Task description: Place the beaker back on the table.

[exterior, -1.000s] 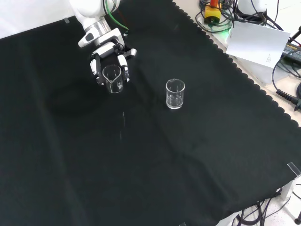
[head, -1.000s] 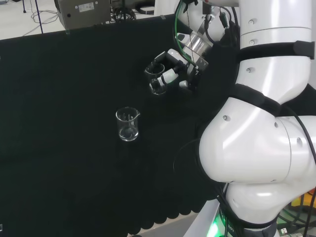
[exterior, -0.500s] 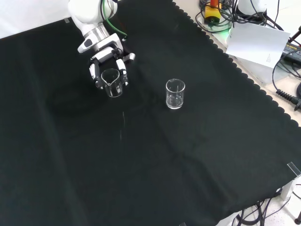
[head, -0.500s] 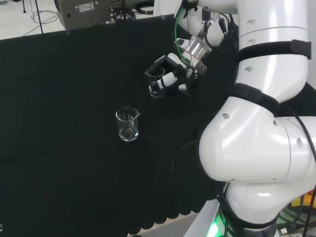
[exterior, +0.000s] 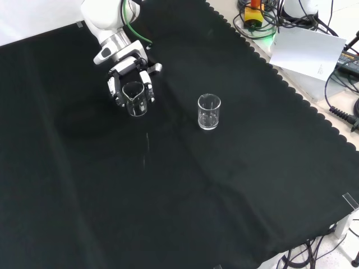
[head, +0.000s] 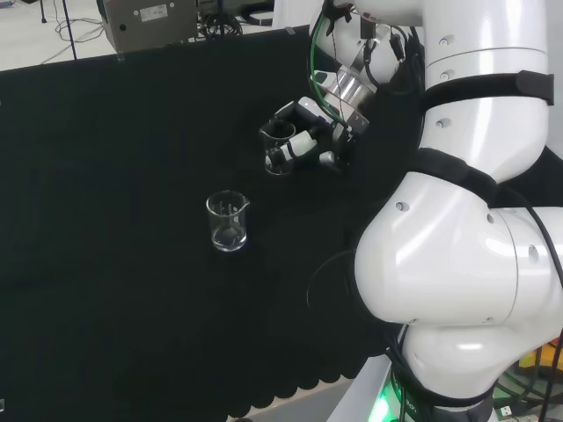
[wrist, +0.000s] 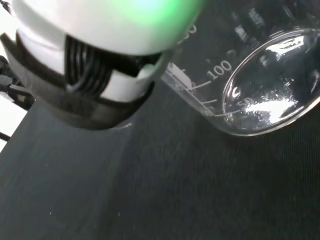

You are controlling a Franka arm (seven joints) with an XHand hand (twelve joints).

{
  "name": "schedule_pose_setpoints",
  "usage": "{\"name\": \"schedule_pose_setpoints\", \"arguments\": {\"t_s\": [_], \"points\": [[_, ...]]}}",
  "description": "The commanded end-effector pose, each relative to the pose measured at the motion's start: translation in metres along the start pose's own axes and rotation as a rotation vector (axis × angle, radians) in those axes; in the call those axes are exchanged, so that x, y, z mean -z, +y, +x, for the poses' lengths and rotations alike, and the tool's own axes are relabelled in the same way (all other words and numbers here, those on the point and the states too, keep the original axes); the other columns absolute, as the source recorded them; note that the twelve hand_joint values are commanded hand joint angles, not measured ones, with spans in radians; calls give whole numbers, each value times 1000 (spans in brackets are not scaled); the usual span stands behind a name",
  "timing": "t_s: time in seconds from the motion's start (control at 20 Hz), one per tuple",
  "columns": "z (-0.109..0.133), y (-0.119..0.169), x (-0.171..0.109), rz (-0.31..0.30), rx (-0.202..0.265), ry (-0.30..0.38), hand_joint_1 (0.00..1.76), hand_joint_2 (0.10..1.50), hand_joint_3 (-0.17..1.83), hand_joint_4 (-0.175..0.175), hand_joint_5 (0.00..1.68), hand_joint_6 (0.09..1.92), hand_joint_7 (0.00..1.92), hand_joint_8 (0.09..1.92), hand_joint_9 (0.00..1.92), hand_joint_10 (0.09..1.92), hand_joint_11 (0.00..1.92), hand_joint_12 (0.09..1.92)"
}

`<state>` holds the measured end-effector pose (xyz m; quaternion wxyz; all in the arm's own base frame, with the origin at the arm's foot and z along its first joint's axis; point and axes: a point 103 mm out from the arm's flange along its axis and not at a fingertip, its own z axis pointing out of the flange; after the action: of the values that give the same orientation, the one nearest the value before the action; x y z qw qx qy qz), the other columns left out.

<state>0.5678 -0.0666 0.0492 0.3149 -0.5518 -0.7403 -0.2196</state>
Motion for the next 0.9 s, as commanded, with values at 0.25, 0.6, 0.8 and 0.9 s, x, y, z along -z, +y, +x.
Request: {"name": "schedule_pose_setpoints", "arguments": {"t_s": [0.25, 0.6, 0.8, 0.9], "points": [[9, 0, -2, 201, -35, -88, 1034, 809, 64, -36, 414, 584, 492, 706, 820, 87, 300, 1344], [17, -1, 4, 233, -41, -116, 927, 583, 485, -37, 403, 196, 229, 711, 634, 87, 69, 1441], [26, -6, 16, 210, -35, -123, 899, 562, 500, -43, 370, 144, 132, 694, 557, 87, 47, 1467], [34, -10, 25, 197, -33, -135, 887, 561, 495, -43, 359, 123, 93, 691, 527, 87, 32, 1480]]}}
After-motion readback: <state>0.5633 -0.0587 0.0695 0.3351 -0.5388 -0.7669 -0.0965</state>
